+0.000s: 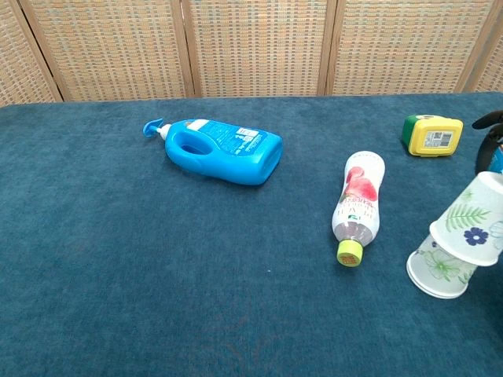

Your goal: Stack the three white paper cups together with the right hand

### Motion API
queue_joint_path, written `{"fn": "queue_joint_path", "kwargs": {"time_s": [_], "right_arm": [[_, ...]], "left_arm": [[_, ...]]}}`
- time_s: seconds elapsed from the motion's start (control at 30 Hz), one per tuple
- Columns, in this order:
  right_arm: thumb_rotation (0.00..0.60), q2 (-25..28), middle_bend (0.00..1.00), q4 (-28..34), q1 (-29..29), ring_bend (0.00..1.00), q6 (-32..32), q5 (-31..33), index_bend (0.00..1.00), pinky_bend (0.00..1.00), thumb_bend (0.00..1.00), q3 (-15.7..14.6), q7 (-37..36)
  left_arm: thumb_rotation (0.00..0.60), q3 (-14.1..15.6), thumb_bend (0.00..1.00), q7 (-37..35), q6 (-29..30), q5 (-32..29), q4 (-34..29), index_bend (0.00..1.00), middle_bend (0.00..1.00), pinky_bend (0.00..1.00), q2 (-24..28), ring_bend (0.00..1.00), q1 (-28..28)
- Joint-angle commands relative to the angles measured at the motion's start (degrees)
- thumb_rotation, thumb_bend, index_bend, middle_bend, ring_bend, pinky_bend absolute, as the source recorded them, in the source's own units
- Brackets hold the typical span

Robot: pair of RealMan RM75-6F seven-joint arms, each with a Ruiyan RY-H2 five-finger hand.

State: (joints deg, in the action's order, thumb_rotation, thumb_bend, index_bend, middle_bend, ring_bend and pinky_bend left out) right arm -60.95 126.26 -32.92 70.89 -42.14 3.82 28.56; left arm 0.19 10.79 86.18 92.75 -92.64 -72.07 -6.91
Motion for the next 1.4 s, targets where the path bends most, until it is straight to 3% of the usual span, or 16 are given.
{"fn": "queue_joint_path", "kwargs": {"time_s": [0.03,0.23,0.53,0.7,1.03,1.23,1.4], "right_arm": [[0.600,-0.77,0.00,-1.08,-0.29,0.00,-0.84,0.19,0.22,0.05,0.14,0.19,-0.21],[0.600,-1.16,0.00,-1.48,-0.53,0.00,-0.74,0.14,0.11,0.03,0.13,0.65,-0.11],[0.600,0.33,0.00,-0.17,0.08,0.00,0.71,-1.01,0.11,0.02,0.13,0.98,-0.09],[0.600,1.38,0.00,-1.25,1.81,0.00,0.85,-4.93,0.11,0.02,0.13,-0.51,-1.43],[0.600,-3.35,0.00,-17.55,12.33,0.00,11.32,-30.83,0.11,0.01,0.13,-8.25,-9.67],[0.600,-6.77,0.00,-26.40,17.66,0.00,16.37,-36.50,0.11,0.01,0.13,-9.48,-18.85],[0.600,-8.75,0.00,-31.24,19.91,0.00,18.59,-39.01,0.10,0.01,0.13,-9.12,-22.30]], "left_arm": [[0.600,-0.01,0.31,-0.04,0.06,0.01,-0.02,0.00,0.00,0.00,-0.02,0.00,0.02],[0.600,-0.06,0.31,-0.16,0.17,0.02,-0.01,0.00,0.00,0.00,0.05,0.00,0.04],[0.600,-0.19,0.31,-0.34,0.32,-0.09,-0.07,0.00,0.00,0.00,0.20,0.00,0.09],[0.600,-0.29,0.32,-0.27,0.38,-0.33,-0.08,0.00,0.00,0.00,0.25,0.00,0.16],[0.600,-0.76,0.31,-0.04,0.67,-1.03,0.37,0.00,0.00,0.00,-0.30,0.00,0.31],[0.600,-0.88,0.32,0.35,0.52,-1.19,0.95,0.00,0.00,0.00,-0.83,0.00,0.21],[0.600,-1.17,0.32,-0.03,0.63,-1.48,1.45,0.00,0.00,0.00,-1.12,0.00,0.17]]}}
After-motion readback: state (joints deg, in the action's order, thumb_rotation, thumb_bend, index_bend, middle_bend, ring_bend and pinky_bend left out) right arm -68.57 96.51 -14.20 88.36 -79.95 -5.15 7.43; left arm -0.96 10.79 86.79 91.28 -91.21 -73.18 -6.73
